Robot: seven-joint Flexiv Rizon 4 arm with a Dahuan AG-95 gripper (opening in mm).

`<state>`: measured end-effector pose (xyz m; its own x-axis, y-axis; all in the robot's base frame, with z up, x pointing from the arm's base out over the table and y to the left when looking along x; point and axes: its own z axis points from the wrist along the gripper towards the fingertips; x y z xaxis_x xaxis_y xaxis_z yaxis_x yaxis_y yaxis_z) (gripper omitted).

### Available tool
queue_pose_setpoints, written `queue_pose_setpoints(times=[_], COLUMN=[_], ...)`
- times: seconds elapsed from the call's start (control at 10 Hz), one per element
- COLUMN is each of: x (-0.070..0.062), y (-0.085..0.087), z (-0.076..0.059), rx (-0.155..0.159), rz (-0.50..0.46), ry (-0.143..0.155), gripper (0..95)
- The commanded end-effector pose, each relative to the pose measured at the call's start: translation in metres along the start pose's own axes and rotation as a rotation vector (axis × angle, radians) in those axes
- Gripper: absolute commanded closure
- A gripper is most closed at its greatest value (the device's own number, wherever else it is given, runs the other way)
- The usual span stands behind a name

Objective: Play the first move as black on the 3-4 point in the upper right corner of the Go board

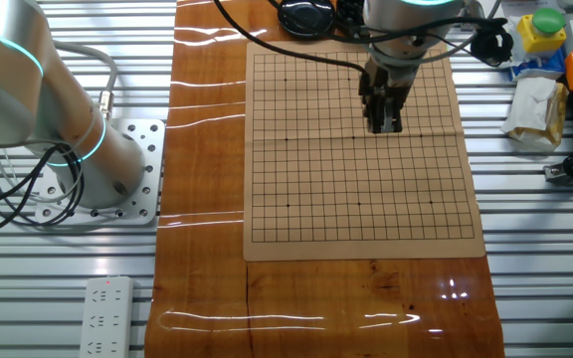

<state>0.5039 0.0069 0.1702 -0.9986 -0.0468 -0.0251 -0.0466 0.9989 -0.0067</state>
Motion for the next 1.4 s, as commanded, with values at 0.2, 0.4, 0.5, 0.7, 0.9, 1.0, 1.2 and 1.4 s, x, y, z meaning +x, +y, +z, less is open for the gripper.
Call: queue_pose_setpoints(times=[0.2,0.4,0.5,0.7,0.9,1.0,1.2,1.4], x=[-0.007,-0.011,-0.014,-0.023,-0.026,-0.027,-0.029,-0.029], y=[0.039,0.082,0.108,0.158,0.214,0.242,0.280,0.319], z=[0.007,0.013,0.013,0.020,0.031,0.039,0.052,0.067], rx=[0.003,0.001,0.002,0.002,0.005,0.005,0.007,0.005], rz=[0.017,0.040,0.041,0.070,0.094,0.111,0.138,0.155], ry=[0.003,0.001,0.005,0.004,0.000,-0.005,-0.009,-0.013], gripper=[95.0,95.0,95.0,95.0,95.0,95.0,95.0,95.0])
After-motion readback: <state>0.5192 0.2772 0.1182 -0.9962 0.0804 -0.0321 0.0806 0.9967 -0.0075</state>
